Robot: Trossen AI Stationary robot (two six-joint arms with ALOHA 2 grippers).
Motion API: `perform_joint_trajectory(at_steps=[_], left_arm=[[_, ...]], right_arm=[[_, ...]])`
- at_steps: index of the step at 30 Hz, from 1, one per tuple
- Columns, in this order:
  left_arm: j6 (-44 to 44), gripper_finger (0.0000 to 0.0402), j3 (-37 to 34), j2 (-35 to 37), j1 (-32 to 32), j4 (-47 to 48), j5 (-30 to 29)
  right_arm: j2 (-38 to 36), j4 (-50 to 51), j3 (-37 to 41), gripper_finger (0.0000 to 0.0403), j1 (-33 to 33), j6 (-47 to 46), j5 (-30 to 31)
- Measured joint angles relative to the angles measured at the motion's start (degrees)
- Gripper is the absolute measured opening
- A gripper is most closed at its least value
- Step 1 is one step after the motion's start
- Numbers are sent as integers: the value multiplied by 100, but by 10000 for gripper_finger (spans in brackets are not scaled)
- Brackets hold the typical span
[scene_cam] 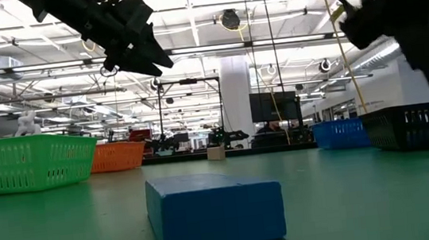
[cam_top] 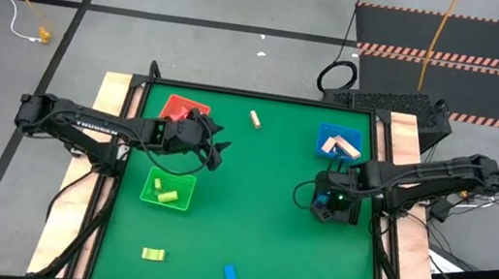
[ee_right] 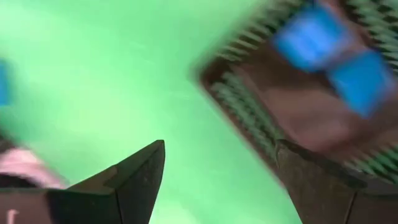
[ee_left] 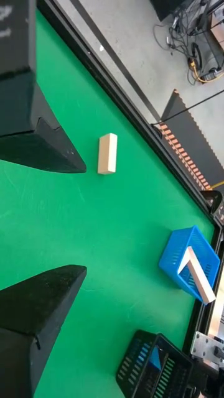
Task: Sort & place blocks by color
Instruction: Put the light brown block into the blue basket
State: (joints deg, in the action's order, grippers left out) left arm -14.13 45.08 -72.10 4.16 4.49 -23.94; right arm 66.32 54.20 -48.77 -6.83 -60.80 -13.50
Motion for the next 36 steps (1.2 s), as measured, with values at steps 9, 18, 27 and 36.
perform_joint_trajectory(at_steps=[9,18,27,36], left_arm=[[-4,255,0,0,0,0,2],[-6,255,0,-2,-2,14,14],[-447,255,0,-2,-105,37,626],[-620,255,0,-2,-415,-10,874]], right_arm=[[82,-3481,-1,288,7,914,1252],[956,-5206,-2,288,385,2842,3007],[2411,-6817,-2,288,1147,3066,3578],[3542,-7558,-323,288,1937,2868,3101]])
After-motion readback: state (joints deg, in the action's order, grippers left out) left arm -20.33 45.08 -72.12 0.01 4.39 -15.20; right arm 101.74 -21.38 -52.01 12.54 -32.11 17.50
